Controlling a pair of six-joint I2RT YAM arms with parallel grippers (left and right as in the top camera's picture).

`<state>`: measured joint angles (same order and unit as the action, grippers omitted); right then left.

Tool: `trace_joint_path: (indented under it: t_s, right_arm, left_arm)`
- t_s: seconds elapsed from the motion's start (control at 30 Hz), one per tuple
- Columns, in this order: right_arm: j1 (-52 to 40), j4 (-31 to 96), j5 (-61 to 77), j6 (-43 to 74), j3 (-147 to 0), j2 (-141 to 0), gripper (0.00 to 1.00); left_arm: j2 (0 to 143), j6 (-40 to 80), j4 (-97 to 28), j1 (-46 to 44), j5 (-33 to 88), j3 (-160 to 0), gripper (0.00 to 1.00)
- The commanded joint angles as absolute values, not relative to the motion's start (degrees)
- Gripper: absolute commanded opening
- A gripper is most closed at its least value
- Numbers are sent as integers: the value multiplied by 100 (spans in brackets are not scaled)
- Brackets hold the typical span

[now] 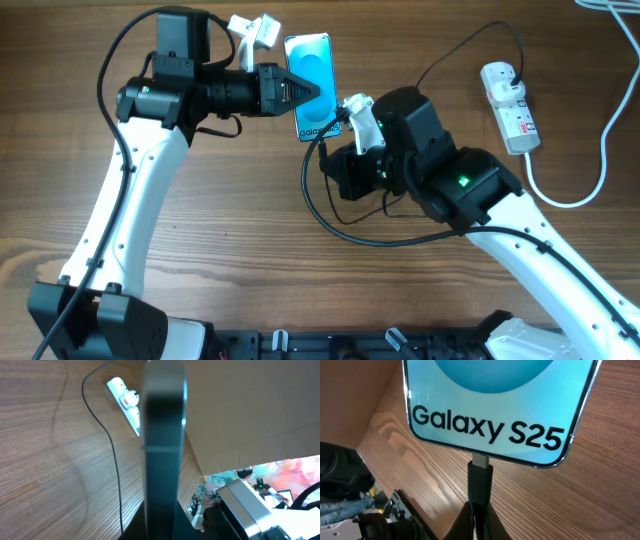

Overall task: Plug charger to phone and switch on socket
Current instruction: 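Push the plug into the phone's port held by the left gripper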

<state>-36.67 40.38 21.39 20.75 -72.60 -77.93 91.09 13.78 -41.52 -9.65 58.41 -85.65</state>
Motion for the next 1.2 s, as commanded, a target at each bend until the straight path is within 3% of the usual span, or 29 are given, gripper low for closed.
trace_joint_path:
  t_s: [0.0, 1.17]
  right_arm:
    - [-3669, 4001, 2189, 2119, -7426, -7686, 4]
    - [-3669, 3959, 2211, 2123, -7426, -7686, 4]
  left_arm:
    - [9122, 1282, -4097, -950, 6112, -8597, 4]
    - [9122, 1188, -4095, -950, 6187, -8597, 4]
